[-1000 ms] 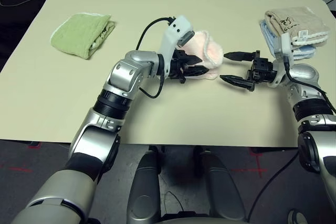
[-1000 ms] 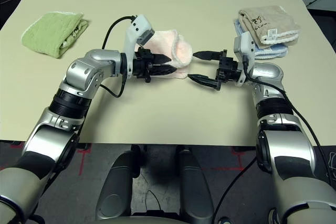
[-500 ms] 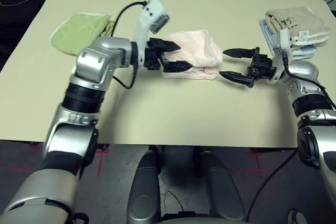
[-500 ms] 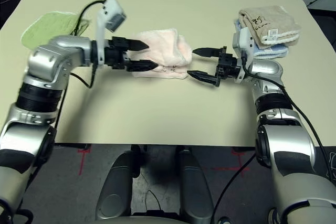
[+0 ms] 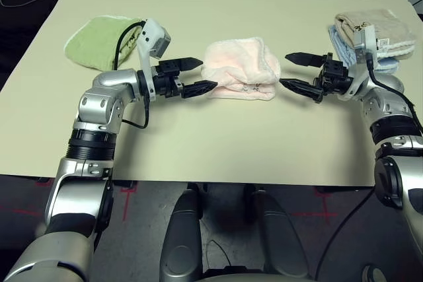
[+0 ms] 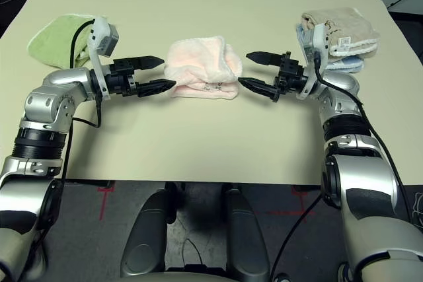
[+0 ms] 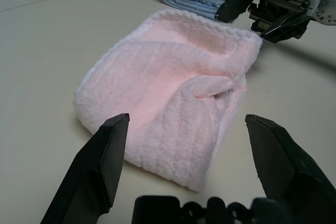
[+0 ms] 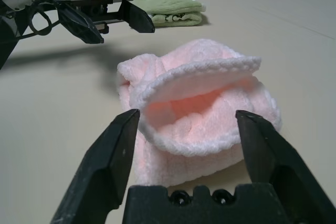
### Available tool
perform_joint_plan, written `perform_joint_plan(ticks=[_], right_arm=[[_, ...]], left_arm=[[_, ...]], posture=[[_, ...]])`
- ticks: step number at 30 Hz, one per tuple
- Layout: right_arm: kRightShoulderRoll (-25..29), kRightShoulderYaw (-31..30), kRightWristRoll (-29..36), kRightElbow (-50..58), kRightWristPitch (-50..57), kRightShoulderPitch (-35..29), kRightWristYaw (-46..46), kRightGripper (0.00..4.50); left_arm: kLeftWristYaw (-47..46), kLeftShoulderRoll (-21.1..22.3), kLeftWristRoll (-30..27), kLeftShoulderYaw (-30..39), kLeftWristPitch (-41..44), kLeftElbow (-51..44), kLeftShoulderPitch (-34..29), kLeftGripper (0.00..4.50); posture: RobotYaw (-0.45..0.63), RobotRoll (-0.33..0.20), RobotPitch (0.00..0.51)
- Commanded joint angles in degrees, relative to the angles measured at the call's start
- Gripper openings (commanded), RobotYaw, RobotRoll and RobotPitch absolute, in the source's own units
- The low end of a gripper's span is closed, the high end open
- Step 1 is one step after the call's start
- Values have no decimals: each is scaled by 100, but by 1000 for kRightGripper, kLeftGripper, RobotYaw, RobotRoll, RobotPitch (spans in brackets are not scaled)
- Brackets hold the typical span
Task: Fold the towel and set it aside.
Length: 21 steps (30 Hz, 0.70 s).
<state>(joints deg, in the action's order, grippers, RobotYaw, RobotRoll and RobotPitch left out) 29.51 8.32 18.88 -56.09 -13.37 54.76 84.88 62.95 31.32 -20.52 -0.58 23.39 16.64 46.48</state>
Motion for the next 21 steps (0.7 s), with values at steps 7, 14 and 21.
perform_joint_plan(ticks=[7, 14, 21], right_arm=[[93, -3, -16, 209, -33, -234, 205, 230], [108, -5, -13, 310, 7, -319, 205, 59], [89, -12, -3, 375, 29, -329, 190, 0]], left_arm=[[491, 112, 146, -69, -646, 542, 66, 4500], [952, 233, 254, -226, -861, 687, 98, 4500], [1191, 186, 397, -241, -1454, 798, 79, 2708]], posture=[[49, 0, 246], [43, 0, 241], [42, 0, 238]])
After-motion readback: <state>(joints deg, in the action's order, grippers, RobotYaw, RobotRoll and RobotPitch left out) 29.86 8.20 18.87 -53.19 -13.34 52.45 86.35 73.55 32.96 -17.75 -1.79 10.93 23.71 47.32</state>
